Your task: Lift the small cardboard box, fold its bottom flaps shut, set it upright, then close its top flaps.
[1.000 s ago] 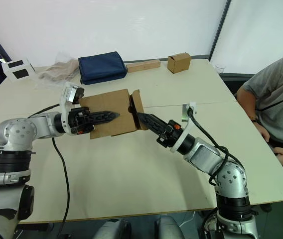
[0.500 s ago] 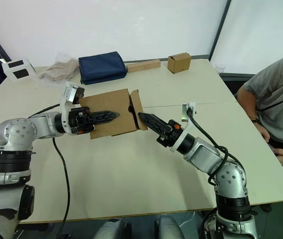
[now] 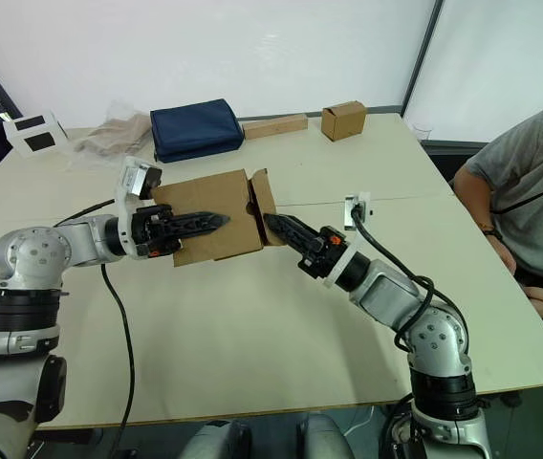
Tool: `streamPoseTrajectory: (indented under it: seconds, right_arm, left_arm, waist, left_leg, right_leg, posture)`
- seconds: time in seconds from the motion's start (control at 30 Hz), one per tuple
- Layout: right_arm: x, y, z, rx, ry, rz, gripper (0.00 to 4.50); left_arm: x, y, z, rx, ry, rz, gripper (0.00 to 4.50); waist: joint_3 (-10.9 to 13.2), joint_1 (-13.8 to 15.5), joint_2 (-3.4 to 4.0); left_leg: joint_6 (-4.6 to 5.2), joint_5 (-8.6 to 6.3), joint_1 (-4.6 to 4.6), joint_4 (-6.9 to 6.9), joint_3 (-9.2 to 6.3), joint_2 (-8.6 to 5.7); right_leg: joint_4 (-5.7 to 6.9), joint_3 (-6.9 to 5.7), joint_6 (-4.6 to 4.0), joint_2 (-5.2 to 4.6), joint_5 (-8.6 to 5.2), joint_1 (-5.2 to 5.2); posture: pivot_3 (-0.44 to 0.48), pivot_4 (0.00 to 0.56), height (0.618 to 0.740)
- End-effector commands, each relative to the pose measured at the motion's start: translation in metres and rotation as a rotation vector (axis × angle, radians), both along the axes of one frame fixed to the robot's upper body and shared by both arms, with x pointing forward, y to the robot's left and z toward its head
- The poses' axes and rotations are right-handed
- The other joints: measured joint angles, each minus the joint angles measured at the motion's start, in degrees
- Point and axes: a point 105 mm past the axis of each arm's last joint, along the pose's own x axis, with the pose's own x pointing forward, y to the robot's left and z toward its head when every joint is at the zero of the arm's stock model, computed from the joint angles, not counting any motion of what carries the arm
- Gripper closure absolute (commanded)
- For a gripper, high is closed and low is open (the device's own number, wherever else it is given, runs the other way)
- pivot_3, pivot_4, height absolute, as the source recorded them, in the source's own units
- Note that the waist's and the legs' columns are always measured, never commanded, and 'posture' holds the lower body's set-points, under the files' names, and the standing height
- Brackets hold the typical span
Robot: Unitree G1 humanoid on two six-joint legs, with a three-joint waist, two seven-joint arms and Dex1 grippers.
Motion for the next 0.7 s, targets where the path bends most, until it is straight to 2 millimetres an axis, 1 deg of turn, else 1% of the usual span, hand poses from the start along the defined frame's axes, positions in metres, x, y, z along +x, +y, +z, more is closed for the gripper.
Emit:
streamPoseTrajectory:
  seconds: [0.03, 0.23, 0.37, 0.47, 0.57, 0.63, 0.7]
  right_arm:
    - [-0.012, 0.010, 0.020, 0.022, -0.076, 0.038, 3.28]
    - [-0.015, 0.017, 0.026, 0.027, -0.085, 0.050, 3.28]
    - [-0.024, 0.027, 0.031, 0.065, -0.063, 0.112, 3.28]
    - [-0.026, 0.031, 0.035, 0.110, -0.023, 0.141, 3.28]
    - [-0.034, 0.040, 0.034, 0.089, -0.024, 0.194, 3.28]
    - [-0.034, 0.041, 0.034, 0.088, -0.025, 0.201, 3.28]
    - [-0.030, 0.035, 0.036, 0.090, -0.027, 0.177, 3.28]
  left_arm:
    - [-0.002, 0.000, 0.012, -0.021, -0.066, -0.003, 4.50]
    - [-0.001, -0.002, 0.011, -0.022, -0.070, -0.001, 4.50]
    - [-0.001, -0.003, 0.010, -0.027, -0.071, 0.004, 4.50]
    - [-0.001, -0.003, 0.010, -0.031, -0.071, 0.005, 4.50]
    - [-0.001, -0.004, 0.012, -0.038, -0.073, 0.005, 4.50]
    - [-0.001, -0.005, 0.012, -0.040, -0.075, 0.006, 4.50]
    - [-0.001, -0.004, 0.013, -0.042, -0.077, 0.007, 4.50]
  waist:
    - [0.0, 0.0, 0.00]
    - [0.0, 0.0, 0.00]
    - [0.0, 0.0, 0.00]
    - [0.0, -0.1, 0.00]
    - [0.0, -0.1, 0.00]
    - [0.0, -0.1, 0.00]
    - [0.0, -0.1, 0.00]
  left_leg:
    - [0.00, 0.00, 0.00, 0.00, 0.00, 0.00]
    - [0.00, 0.00, 0.00, 0.00, 0.00, 0.00]
    - [-0.01, 0.00, 0.00, 0.00, 0.00, 0.00]
    - [-0.03, 0.02, 0.00, 0.00, 0.00, 0.00]
    - [-0.07, 0.04, 0.00, 0.00, 0.00, 0.00]
    - [-0.07, 0.04, 0.00, 0.00, 0.00, 0.00]
    - [-0.06, 0.03, 0.00, 0.00, 0.00, 0.00]
  right_leg:
    - [0.00, 0.00, 0.00, 0.00, 0.00, 0.00]
    - [0.00, 0.00, 0.00, 0.00, 0.00, 0.00]
    - [0.00, 0.00, 0.00, 0.00, 0.00, 0.00]
    - [0.00, 0.00, 0.00, 0.00, 0.00, 0.00]
    - [0.00, 0.00, 0.00, 0.00, 0.00, 0.00]
    - [0.00, 0.00, 0.00, 0.00, 0.00, 0.00]
    - [0.00, 0.00, 0.00, 0.00, 0.00, 0.00]
  posture:
    - [0.000, 0.150, 0.740]
    - [0.000, 0.150, 0.740]
    - [0.000, 0.150, 0.740]
    - [0.000, 0.150, 0.740]
    - [0.000, 0.150, 0.740]
    - [0.000, 0.150, 0.740]
    - [0.000, 0.150, 0.740]
